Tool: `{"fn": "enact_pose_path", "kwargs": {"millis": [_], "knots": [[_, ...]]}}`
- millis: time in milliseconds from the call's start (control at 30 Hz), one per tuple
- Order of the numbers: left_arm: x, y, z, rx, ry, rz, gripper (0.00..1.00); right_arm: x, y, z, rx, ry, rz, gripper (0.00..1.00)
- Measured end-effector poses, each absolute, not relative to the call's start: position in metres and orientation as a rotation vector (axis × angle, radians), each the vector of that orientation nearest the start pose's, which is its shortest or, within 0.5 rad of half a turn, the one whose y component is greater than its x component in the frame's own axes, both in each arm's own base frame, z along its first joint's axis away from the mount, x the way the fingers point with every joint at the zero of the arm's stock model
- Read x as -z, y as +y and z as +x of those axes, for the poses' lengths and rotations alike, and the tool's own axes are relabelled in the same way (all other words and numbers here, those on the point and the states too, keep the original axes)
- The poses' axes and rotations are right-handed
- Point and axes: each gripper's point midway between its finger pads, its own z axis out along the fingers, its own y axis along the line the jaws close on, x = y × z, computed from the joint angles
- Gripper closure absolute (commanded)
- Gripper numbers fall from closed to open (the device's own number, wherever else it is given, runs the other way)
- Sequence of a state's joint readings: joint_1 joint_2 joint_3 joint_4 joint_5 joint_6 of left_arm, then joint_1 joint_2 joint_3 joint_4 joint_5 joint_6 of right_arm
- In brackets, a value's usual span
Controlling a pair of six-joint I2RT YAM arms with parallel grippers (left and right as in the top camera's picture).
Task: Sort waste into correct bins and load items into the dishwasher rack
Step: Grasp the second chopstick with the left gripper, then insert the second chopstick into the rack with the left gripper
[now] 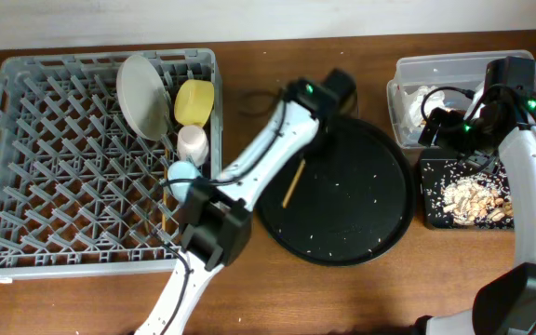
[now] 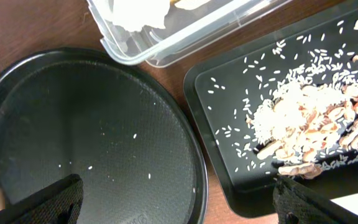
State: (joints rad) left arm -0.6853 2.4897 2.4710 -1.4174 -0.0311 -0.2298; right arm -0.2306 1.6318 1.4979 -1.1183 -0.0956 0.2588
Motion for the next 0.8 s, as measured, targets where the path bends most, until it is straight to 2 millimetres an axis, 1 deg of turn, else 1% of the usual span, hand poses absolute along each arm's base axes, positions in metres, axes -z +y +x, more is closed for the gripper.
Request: {"fn": "enact_pose_path", "kwargs": {"millis": [33,100,133,167,200,233,267,300,333,400,433,467,533,567,600,633,700,733,800], "knots": [[-0.112,-0.304,0.403,0.033,2.919,0.643,0.99,-0.171,-0.067,0.358,-0.142,2.741,0.662,0.02],[-0.176,-0.263,0.426,0.028,2.834,0.518,0.99,-0.171,-0.067,0.358,-0.142,2.741,0.663,0.02],[-0.197,-0.245,0.437,0.050,2.787,0.478,0.99,-0.171,-0.067,0.359,-0.141,2.739,0.662,0.02],[-0.216,-0.223,0.446,0.055,2.752,0.436,0.99,-0.172,-0.068,0.360,-0.141,2.735,0.661,0.02],[-0.231,-0.201,0.450,0.051,2.732,0.392,0.99,-0.172,-0.068,0.360,-0.141,2.733,0.660,0.01],[-0.251,-0.169,0.451,0.038,2.716,0.322,0.99,-0.172,-0.068,0.360,-0.141,2.733,0.659,0.02],[-0.262,-0.149,0.444,0.026,2.723,0.282,0.99,-0.172,-0.068,0.360,-0.141,2.732,0.660,0.01],[-0.272,-0.127,0.429,0.008,2.746,0.247,0.99,-0.172,-0.068,0.361,-0.141,2.731,0.659,0.02],[-0.274,-0.115,0.420,-0.003,2.763,0.224,0.99,-0.172,-0.068,0.361,-0.141,2.728,0.659,0.02],[-0.260,-0.089,0.398,-0.070,2.858,0.187,0.99,-0.173,-0.068,0.362,-0.140,2.723,0.657,0.02],[-0.241,-0.070,0.390,-0.133,2.931,0.149,0.99,-0.173,-0.068,0.363,-0.141,2.720,0.656,0.02],[-0.218,-0.055,0.388,-0.186,2.995,0.115,0.99,-0.173,-0.068,0.363,-0.140,2.719,0.655,0.02],[-0.181,-0.041,0.386,-0.242,3.065,0.081,0.99,-0.173,-0.068,0.363,-0.141,2.718,0.655,0.02],[-0.154,-0.034,0.381,-0.276,3.114,0.059,0.99,-0.173,-0.068,0.363,-0.141,2.720,0.656,0.02],[-0.135,-0.029,0.382,-0.293,3.132,0.039,0.99,-0.173,-0.068,0.363,-0.141,2.721,0.656,0.02],[-0.120,-0.024,0.383,-0.301,3.132,0.017,0.99,-0.173,-0.068,0.363,-0.141,2.720,0.656,0.02],[-0.100,-0.016,0.383,-0.313,3.135,-0.018,0.99,-0.173,-0.068,0.363,-0.141,2.721,0.656,0.01],[-0.095,-0.012,0.384,-0.315,3.128,-0.032,0.99,-0.173,-0.068,0.363,-0.141,2.721,0.656,0.02],[-0.094,-0.009,0.385,-0.315,3.118,-0.051,0.99,-0.173,-0.068,0.363,-0.141,2.721,0.656,0.02]]}}
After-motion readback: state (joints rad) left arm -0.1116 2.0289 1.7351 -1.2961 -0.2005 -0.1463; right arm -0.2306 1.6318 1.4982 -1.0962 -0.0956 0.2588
